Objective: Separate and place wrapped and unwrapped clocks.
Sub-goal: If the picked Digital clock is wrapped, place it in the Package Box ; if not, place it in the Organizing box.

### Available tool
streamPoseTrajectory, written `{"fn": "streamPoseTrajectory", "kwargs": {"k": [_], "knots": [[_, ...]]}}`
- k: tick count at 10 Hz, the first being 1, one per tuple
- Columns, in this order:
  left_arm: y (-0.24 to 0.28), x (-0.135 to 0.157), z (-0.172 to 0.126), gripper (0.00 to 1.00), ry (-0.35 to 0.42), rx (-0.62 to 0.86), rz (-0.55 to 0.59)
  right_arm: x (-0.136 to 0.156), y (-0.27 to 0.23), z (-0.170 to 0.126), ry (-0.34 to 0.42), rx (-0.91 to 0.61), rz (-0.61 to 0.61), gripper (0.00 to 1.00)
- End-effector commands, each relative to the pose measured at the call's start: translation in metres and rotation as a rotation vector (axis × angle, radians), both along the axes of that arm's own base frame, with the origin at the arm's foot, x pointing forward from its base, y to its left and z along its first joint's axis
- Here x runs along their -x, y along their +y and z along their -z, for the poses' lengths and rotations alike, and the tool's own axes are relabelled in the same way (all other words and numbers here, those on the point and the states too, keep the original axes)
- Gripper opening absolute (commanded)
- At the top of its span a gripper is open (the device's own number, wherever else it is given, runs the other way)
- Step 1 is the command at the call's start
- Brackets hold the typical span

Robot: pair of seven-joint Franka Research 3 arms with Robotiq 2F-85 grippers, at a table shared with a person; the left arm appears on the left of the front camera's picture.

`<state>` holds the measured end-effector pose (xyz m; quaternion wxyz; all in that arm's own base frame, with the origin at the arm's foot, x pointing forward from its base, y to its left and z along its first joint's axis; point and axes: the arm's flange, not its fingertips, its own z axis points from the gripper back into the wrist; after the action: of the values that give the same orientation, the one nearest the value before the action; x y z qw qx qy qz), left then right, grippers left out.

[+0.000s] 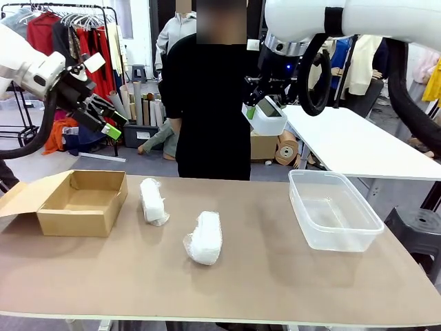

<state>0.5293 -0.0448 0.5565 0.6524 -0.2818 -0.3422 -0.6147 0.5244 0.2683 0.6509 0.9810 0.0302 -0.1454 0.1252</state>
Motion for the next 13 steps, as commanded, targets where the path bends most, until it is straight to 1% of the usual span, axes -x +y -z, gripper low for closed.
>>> {"fn": "streamPoseTrajectory", "kwargs": {"k": [1,2,4,5,6,7,8,10,12,13], "knots": [[0.001,0.001,-0.002,1.0,-0.005,0.001,-0.002,0.0,0.0,0.0,0.0,0.0,0.0,0.0],[0.001,0.001,-0.002,1.0,-0.005,0.001,-0.002,0.003,-0.019,-0.006,0.049,0.023,-0.124,0.0],[0.001,0.001,-0.002,1.0,-0.005,0.001,-0.002,0.016,-0.041,-0.006,0.039,0.018,-0.167,0.0],[0.001,0.001,-0.002,1.0,-0.005,0.001,-0.002,0.016,-0.06,-0.005,0.062,0.009,-0.194,0.0],[0.001,0.001,-0.002,1.0,-0.005,0.001,-0.002,0.019,-0.075,0.002,0.03,0.01,-0.204,0.0],[0.001,0.001,-0.002,1.0,-0.005,0.001,-0.002,0.017,-0.09,0.009,0.036,0.009,-0.243,0.0],[0.001,0.001,-0.002,1.0,-0.005,0.001,-0.002,0.019,-0.108,0.021,0.071,0.003,-0.266,0.0],[0.001,0.001,-0.002,1.0,-0.005,0.001,-0.002,0.024,-0.14,0.053,0.114,0.051,-0.222,0.0],[0.001,0.001,-0.002,1.0,-0.005,0.001,-0.002,0.027,-0.165,0.087,0.142,0.067,-0.101,0.0],[0.001,0.001,-0.002,1.0,-0.005,0.001,-0.002,0.021,-0.177,0.105,0.122,0.09,-0.072,0.0]]}}
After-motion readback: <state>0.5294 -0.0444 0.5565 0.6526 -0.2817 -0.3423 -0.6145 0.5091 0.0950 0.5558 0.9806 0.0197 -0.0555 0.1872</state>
